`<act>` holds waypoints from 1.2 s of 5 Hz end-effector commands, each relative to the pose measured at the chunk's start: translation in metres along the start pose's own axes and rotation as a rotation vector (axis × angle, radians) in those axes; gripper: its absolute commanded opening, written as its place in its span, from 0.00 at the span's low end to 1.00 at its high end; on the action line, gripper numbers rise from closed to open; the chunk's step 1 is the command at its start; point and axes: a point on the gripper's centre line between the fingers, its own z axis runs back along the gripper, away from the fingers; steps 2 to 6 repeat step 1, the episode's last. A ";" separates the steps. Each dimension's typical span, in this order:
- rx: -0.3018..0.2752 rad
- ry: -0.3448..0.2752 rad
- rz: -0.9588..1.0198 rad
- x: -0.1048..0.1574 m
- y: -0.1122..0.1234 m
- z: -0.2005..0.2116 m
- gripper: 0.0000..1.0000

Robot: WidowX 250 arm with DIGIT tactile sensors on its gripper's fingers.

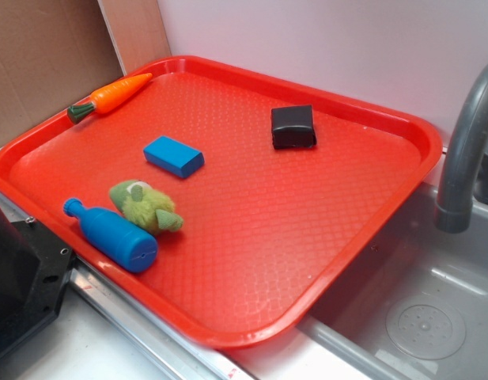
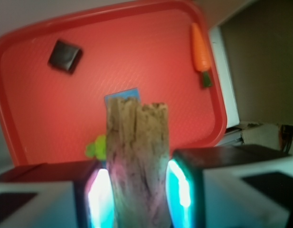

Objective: Grab the wood chip.

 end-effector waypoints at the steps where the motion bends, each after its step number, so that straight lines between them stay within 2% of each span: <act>1: 0.003 -0.158 -0.052 0.000 -0.035 0.030 0.00; 6: 0.003 -0.158 -0.052 0.000 -0.035 0.030 0.00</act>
